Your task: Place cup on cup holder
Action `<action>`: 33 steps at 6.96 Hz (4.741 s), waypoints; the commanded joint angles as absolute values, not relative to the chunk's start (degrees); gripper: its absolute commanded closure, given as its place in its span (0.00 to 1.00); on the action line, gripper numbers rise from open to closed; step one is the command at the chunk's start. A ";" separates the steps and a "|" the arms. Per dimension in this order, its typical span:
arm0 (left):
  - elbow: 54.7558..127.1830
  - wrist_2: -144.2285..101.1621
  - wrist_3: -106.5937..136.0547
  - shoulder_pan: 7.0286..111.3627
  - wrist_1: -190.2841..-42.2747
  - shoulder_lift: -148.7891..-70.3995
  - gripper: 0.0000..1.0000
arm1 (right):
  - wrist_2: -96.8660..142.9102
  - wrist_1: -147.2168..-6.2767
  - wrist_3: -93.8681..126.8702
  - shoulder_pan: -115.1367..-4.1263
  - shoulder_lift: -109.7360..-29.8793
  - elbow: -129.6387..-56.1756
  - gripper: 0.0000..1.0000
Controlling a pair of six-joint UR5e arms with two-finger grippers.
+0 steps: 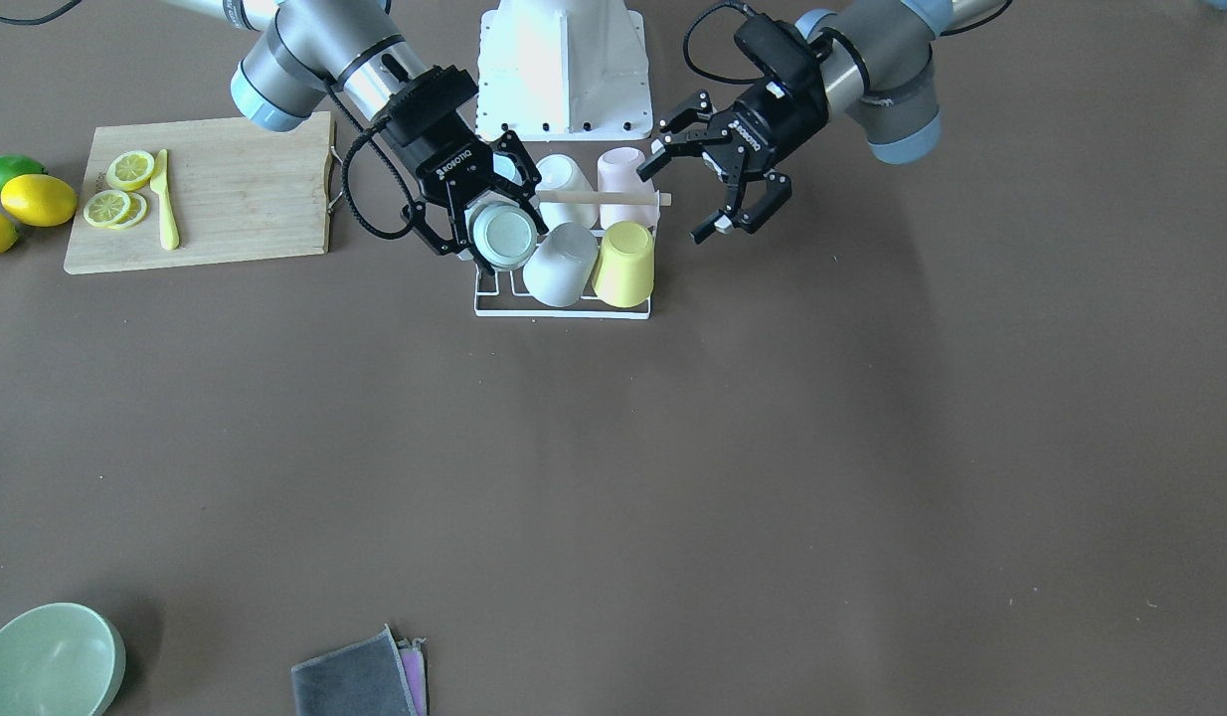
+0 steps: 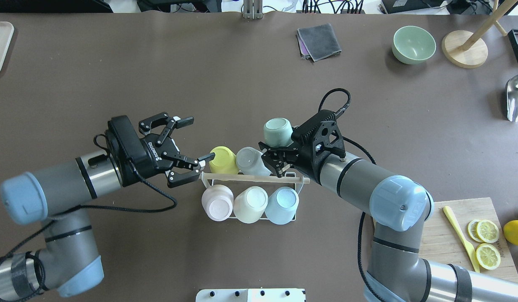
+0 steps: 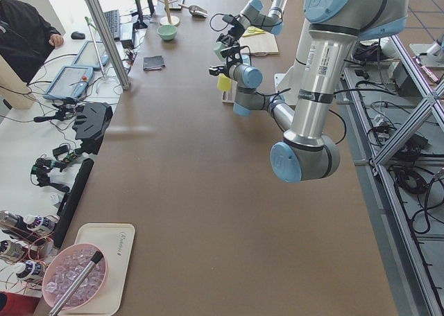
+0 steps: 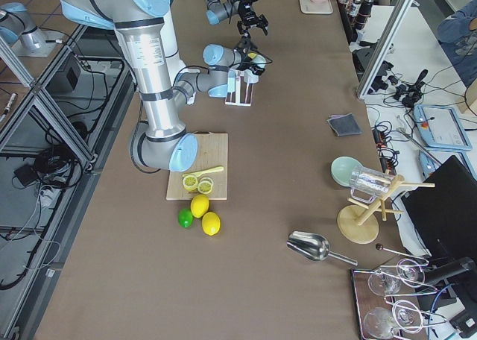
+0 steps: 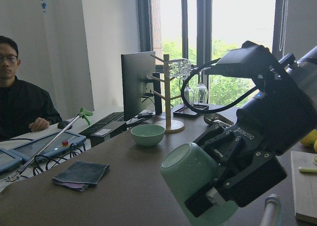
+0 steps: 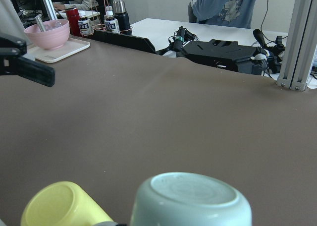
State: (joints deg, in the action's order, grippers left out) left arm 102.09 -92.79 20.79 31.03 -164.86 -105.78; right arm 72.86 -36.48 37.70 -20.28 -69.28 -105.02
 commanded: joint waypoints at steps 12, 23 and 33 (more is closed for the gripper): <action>104.60 -122.49 18.98 68.68 -80.90 -99.85 0.01 | 93.70 -61.74 37.72 -33.42 -69.08 -117.16 0.00; 96.42 -136.41 18.63 89.12 -92.28 -82.08 0.01 | 130.10 -86.22 11.94 -86.71 -97.90 -90.82 0.00; 93.60 -136.41 18.11 89.65 -88.77 -85.87 0.01 | 130.34 -89.12 5.36 -92.55 -93.52 -89.12 0.00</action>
